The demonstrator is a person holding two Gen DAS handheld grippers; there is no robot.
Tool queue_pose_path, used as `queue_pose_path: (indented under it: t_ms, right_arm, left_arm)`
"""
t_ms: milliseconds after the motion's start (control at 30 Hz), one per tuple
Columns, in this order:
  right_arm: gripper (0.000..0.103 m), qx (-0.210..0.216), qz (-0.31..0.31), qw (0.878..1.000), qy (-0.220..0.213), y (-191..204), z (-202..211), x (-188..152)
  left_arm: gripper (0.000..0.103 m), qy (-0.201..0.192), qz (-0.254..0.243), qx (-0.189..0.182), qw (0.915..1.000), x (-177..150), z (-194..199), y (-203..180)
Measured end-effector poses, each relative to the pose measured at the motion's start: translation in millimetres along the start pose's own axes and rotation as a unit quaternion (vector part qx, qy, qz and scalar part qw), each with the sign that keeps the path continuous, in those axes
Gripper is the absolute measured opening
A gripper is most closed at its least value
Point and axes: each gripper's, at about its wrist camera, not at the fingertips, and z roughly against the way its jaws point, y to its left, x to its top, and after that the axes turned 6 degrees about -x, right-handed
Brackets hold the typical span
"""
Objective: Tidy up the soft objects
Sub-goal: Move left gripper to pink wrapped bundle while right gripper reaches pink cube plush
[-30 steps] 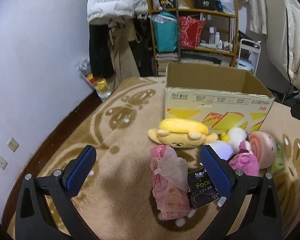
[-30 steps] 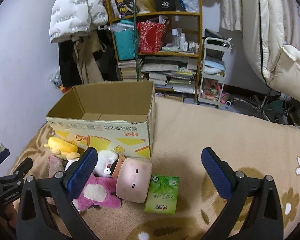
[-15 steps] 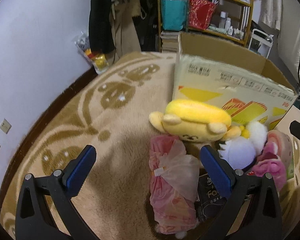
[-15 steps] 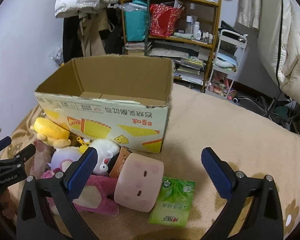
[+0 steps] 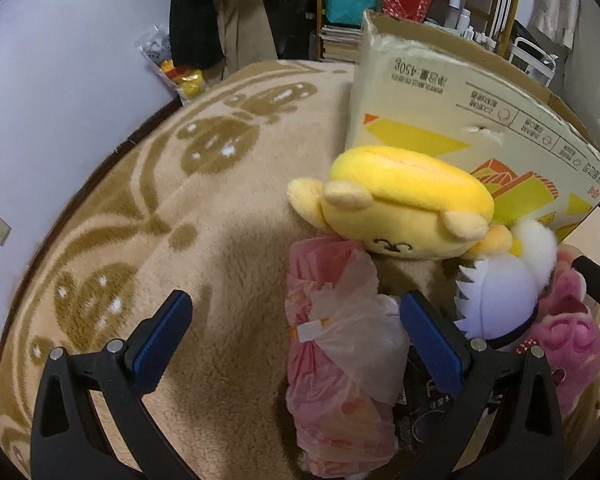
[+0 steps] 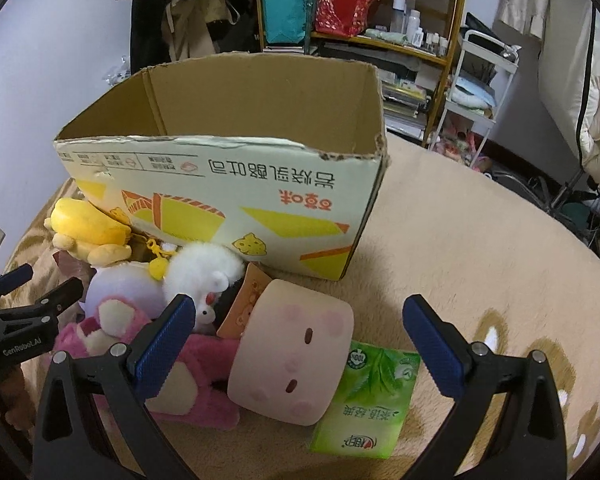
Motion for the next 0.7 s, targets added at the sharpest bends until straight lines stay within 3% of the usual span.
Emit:
queue_pose_path:
  t_ms: [200, 267, 400, 500, 533, 633, 700]
  right_arm:
    - [0.103, 0.029, -0.013, 0.999, -0.008, -7, 5, 1]
    - [0.091, 0.041, -0.018, 0.999, 0.004, -7, 1, 1]
    - [0.079, 0.065, -0.029, 0.997, 0.030, -8, -9, -1]
    - [0.073, 0.072, -0.034, 0.996, 0.028, -8, -7, -4]
    - [0.067, 0.072, -0.036, 0.996, 0.028, -9, -7, -4]
    - [0.048, 0.065, -0.047, 0.996, 0.033, -13, -8, -6]
    - [0.044, 0.071, -0.059, 0.995, 0.035, -18, -8, -6]
  left_arm:
    - [0.102, 0.022, 0.029, -0.005, 0.9993, -2, -9, 7]
    - [0.102, 0.022, 0.026, -0.005, 0.9994, -3, -9, 6]
    - [0.101, 0.031, 0.018, 0.012, 0.9993, -5, -13, 3]
    - [0.083, 0.039, 0.020, -0.005, 0.9990, -5, -16, 3]
    - [0.081, 0.037, 0.020, -0.005, 0.9991, -5, -15, 4]
    - [0.055, 0.031, 0.015, -0.006, 0.9994, -8, -12, 1]
    - [0.048, 0.029, 0.021, -0.012, 0.9993, -8, -9, 3]
